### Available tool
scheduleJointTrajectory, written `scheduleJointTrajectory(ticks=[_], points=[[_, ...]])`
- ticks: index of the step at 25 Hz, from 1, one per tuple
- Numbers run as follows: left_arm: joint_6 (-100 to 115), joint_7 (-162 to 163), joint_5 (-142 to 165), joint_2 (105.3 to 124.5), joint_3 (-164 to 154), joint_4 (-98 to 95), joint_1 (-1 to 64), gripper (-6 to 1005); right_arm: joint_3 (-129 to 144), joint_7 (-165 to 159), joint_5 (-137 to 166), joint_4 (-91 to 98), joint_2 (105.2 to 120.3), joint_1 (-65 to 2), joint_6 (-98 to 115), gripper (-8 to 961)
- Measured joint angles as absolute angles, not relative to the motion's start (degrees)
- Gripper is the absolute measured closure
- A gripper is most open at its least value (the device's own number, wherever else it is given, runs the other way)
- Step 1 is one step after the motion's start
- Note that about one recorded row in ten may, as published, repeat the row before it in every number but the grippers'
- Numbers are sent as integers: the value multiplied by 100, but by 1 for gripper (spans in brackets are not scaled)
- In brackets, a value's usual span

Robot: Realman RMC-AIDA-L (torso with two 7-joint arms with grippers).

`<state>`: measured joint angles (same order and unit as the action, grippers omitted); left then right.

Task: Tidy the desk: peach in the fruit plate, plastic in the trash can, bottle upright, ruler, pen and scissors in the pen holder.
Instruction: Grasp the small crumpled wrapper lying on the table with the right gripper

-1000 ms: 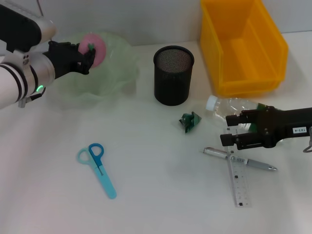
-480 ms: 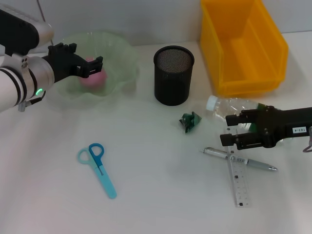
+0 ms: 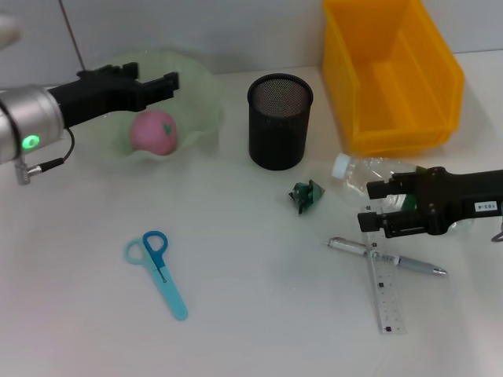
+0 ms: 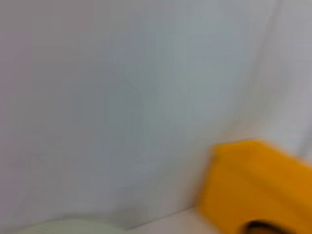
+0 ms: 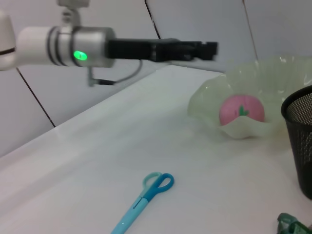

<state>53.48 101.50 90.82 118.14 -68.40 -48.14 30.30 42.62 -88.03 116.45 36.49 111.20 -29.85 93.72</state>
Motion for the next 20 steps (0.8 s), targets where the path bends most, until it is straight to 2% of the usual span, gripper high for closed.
scheduleJointTrajectory(ticks=[1,2,7,10,15,20], points=[[5348,10151,9082,11814,-6840,-4814,3030,206,4262,-8803,11641,3705,11123,-2971,9391,263],[6462,10115,9103,11777,-6288,-4776,2962,208,4257,-8816,11637,3782,11128,-2955,9442,263],[8373,9876,9251,11593,-6071,-4616,2748,208,4189,-8830,11633,3931,11132,-2953,9565,268],[8718,9693,9405,11620,-6102,-4616,2673,209,4176,-8832,11631,4034,11137,-2958,9661,271],[9051,9163,9737,11780,-6076,-4614,2516,209,4215,-9060,11618,4491,11153,-3146,9979,276],[9046,8912,9785,11803,-6096,-4601,2383,209,4906,-10178,12187,5557,11158,-3747,10071,281]])
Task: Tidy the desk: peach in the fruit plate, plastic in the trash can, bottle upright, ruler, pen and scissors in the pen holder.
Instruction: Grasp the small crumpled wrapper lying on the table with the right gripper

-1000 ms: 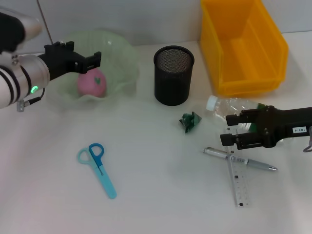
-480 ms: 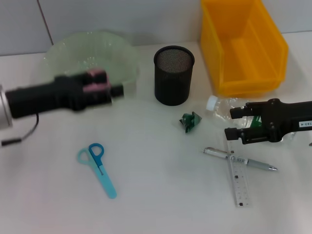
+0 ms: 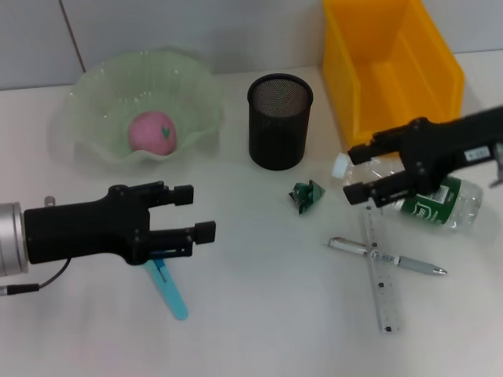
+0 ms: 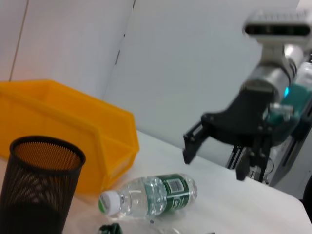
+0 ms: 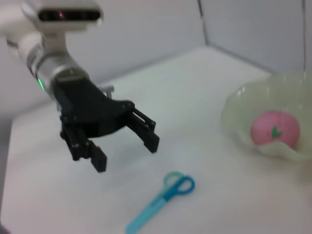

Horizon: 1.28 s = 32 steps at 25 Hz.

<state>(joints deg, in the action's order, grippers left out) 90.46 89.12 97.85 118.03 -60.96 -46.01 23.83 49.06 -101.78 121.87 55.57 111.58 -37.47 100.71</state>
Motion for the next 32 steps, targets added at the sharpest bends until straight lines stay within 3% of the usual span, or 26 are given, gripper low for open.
scheduleJointTrajectory(ticks=[6,8,10,11,12,13,14,17,32], points=[[9024,8744,9821,11784,-6102,-4427,2328,210,5473,-10953,13185,5969,11180,-4398,9983,287],[9009,8660,9824,11789,-6073,-4394,2287,210,5618,-11145,13695,5965,11267,-4686,9848,289],[8990,8622,9825,11796,-6051,-4389,2263,210,5715,-11204,14397,5941,11491,-4975,9632,291],[8973,8597,9825,11799,-6037,-4388,2248,210,5715,-11204,14397,5941,11491,-4975,9632,292],[8945,8588,9825,11803,-6028,-4383,2231,210,5798,-11214,14836,5930,11648,-5124,9520,293],[8945,8588,9825,11803,-6028,-4383,2231,210,5798,-11214,14836,5930,11648,-5124,9520,294],[8934,8597,9825,11803,-6025,-4381,2229,210,5907,-11225,15180,5923,11784,-5241,9431,295],[8902,8621,9820,11804,-6022,-4363,2226,210,6055,-11272,15380,5803,11874,-5333,9147,298],[8854,8631,9815,11811,-6020,-4252,2255,211,6434,-11266,15379,4158,11904,-5836,7587,312]])
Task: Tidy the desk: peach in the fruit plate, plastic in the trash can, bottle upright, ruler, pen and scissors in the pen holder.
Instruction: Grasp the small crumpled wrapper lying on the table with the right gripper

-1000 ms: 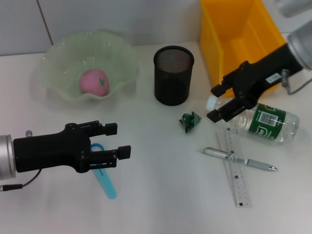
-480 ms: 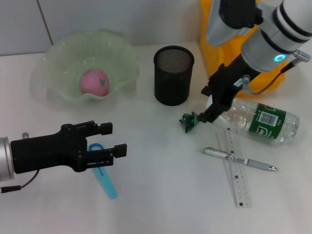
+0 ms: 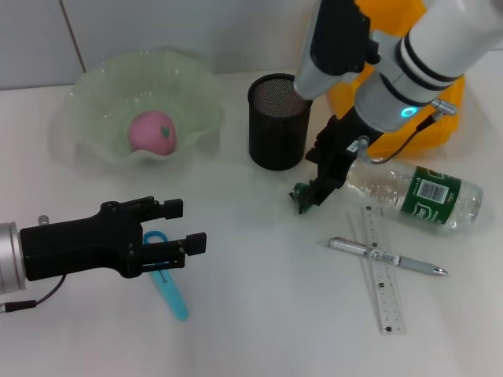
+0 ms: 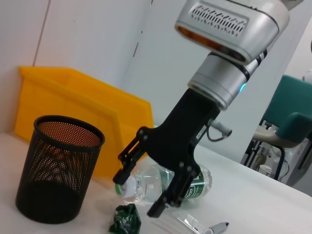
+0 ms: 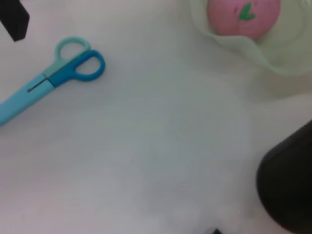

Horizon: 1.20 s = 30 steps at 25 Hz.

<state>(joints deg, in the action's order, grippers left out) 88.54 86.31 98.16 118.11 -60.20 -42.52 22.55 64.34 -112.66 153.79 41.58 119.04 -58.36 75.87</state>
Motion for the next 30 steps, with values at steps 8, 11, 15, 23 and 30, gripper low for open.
scheduleJointTrajectory(ticks=[8,11,15,23,30], points=[[8849,8631,9817,11809,-6020,-4252,2253,212,6625,-11344,15363,3809,11928,-5882,7196,320],[8850,8630,9818,11800,-6020,-4252,2238,212,6649,-11332,15351,3660,11939,-5887,7036,323],[8851,8623,9818,11792,-6020,-4253,2225,212,6698,-11326,15327,3579,11952,-5894,6960,327],[8851,8606,9818,11786,-6020,-4254,2223,213,6707,-11323,15278,3463,11953,-5905,6853,334],[8856,8617,9818,11786,-6020,-4254,2215,213,6714,-11321,15275,3340,11953,-5924,6736,341]])
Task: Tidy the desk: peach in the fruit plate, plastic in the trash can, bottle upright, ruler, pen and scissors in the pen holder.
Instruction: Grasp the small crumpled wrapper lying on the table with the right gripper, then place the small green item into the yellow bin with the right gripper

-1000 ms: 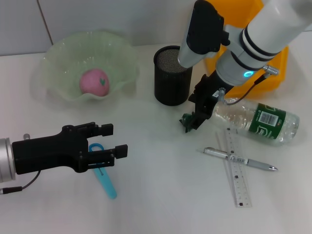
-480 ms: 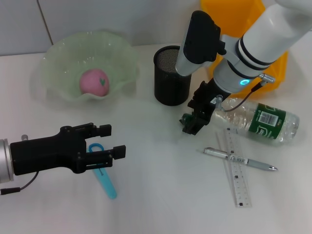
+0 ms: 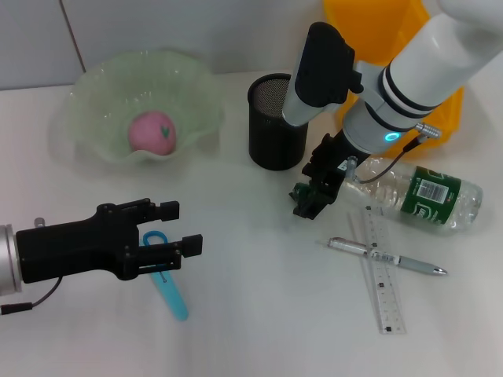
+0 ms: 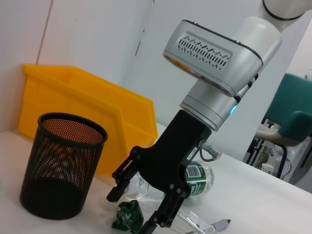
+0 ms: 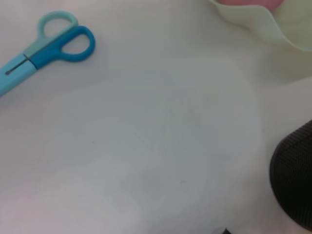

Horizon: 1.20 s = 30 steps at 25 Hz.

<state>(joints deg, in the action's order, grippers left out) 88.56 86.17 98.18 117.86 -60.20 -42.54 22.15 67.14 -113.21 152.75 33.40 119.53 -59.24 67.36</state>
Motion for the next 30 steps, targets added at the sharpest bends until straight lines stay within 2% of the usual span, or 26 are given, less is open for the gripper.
scheduleJointTrajectory(ticks=[10,21,28,30], points=[[8863,8628,9805,11786,-6020,-4254,2214,212,6921,-11312,15267,3269,11959,-5949,6653,351],[8877,8631,9791,11770,-5959,-4254,2214,212,6894,-11305,14968,3575,11947,-5867,6927,509],[8901,8631,9812,11755,-5958,-4254,2227,212,6847,-11495,14425,5036,11923,-5266,7957,574],[8913,8631,9815,11750,-5959,-4254,2229,212,6835,-11742,14137,6035,11917,-4802,8323,592]])
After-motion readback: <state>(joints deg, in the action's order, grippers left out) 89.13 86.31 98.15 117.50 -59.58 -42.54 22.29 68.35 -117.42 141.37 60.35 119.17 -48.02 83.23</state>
